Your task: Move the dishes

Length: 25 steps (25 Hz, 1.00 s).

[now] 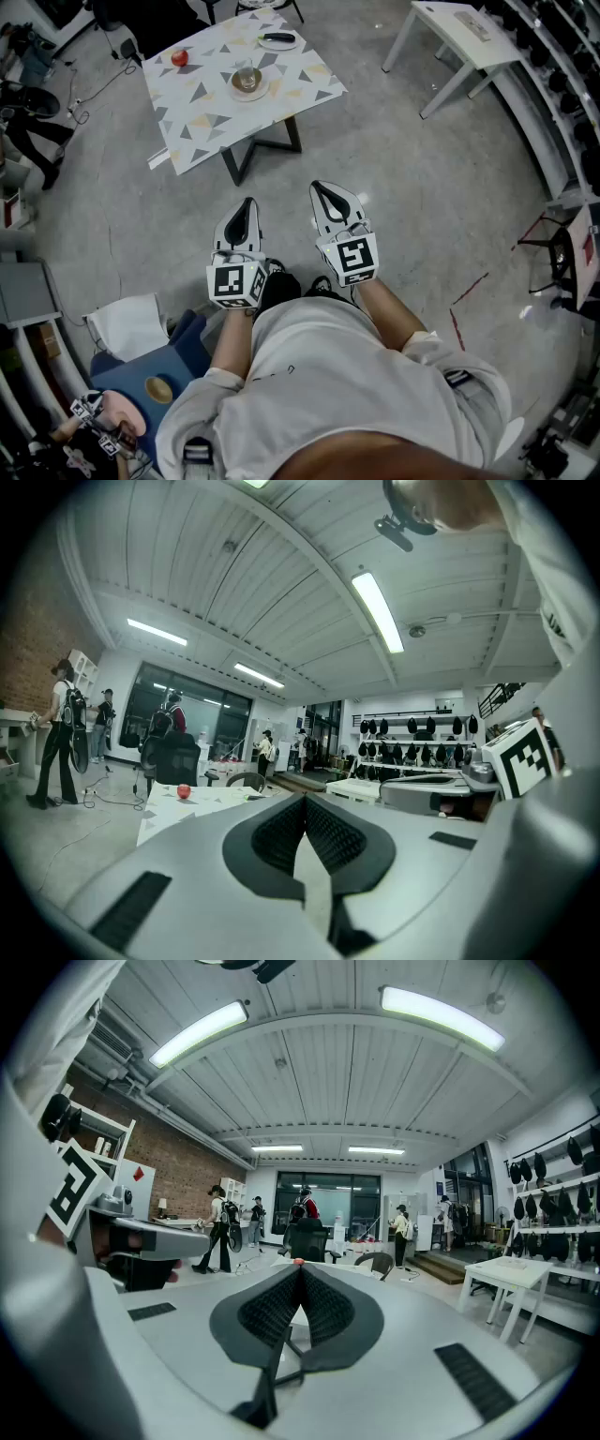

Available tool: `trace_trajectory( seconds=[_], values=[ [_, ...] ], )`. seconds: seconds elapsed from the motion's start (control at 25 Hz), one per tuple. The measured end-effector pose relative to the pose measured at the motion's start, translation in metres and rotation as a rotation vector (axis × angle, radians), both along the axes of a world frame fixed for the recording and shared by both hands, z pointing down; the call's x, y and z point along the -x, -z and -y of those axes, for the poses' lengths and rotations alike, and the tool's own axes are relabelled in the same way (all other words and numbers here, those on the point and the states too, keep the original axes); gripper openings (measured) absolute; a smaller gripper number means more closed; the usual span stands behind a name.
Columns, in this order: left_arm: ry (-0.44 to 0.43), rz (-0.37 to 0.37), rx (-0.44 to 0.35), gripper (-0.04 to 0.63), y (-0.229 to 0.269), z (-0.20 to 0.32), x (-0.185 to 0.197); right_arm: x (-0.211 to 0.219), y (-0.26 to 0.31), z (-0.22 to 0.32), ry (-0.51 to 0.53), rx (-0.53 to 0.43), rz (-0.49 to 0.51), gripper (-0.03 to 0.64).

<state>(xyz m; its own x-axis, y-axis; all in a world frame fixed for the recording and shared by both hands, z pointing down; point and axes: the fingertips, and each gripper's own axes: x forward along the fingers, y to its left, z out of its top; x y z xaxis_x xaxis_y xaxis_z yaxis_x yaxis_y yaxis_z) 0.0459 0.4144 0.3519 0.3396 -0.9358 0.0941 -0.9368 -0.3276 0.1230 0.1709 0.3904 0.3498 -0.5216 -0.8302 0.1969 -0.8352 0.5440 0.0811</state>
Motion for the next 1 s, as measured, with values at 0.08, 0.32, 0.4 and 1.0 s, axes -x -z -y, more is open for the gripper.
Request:
trace_trajectory(
  seconds=[0.08, 0.32, 0.4, 1.0],
  values=[
    [-0.008, 0.001, 0.003, 0.020, 0.000, -0.002, 0.001, 0.003, 0.002, -0.003, 0.002, -0.004, 0.010, -0.002],
    [-0.011, 0.000, 0.005, 0.020, -0.002, -0.009, 0.000, 0.006, 0.002, -0.008, 0.014, -0.016, 0.012, -0.002],
    [-0.012, 0.001, 0.013, 0.020, -0.005, -0.012, 0.000, 0.007, -0.002, -0.011, 0.018, -0.007, 0.009, -0.002],
    [-0.026, -0.008, 0.081, 0.020, -0.034, -0.010, 0.013, 0.023, -0.032, -0.018, 0.085, 0.061, 0.001, 0.061]
  ],
)
